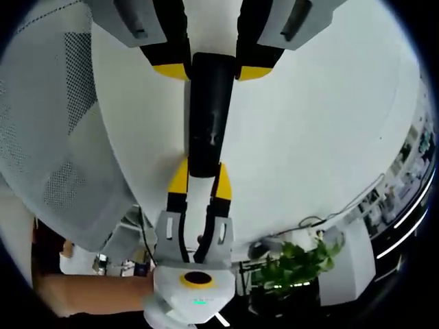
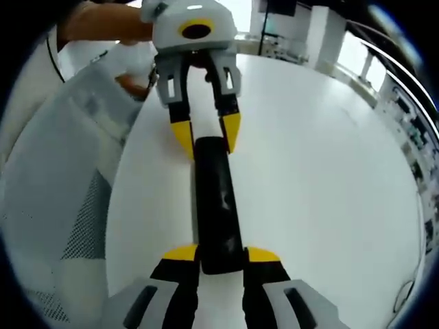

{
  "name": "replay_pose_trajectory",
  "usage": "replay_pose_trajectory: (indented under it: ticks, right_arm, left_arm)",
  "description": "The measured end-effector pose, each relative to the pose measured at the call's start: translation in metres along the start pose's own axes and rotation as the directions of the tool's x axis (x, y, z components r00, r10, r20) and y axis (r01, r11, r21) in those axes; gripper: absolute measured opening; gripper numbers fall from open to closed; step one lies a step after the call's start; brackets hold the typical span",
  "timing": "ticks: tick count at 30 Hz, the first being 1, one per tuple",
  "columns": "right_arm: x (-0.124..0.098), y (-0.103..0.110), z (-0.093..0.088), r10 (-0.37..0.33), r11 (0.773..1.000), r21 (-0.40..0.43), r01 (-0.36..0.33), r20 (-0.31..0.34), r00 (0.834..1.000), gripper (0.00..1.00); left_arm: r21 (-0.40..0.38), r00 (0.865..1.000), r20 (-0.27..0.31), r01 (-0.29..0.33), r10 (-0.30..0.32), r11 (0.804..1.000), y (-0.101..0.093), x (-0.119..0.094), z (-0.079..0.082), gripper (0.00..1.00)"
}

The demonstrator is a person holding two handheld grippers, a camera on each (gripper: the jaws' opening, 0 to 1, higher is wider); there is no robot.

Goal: Press the specified remote control buttons in sequence, fully releasing each button before pressing the next.

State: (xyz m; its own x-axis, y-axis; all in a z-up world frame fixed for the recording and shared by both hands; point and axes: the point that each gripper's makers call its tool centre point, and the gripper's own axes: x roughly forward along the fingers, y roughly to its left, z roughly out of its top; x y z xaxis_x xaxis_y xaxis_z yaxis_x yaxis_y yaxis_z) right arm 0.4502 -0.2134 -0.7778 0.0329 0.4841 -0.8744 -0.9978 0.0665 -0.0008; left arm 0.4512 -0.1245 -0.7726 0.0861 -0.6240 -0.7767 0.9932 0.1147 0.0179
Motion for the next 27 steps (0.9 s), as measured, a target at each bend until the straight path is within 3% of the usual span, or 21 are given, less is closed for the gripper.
replay_pose_trajectory:
  ticks: [16, 27]
  right_arm:
    - [0.004, 0.018, -0.001, 0.000, 1.000, -0.016, 0.000, 0.005, 1.000, 0.20]
    - [0.004, 0.018, 0.000, -0.001, 1.000, -0.020, 0.001, 0.002, 1.000, 0.20]
  left_arm:
    - [-0.005, 1.000, -0.010, -0.005, 0.005, 1.000, -0.018, 0.000, -0.007, 0.25]
    - [0.005, 1.000, -0.022, -0.005, 0.005, 1.000, -0.019, -0.001, -0.007, 0.25]
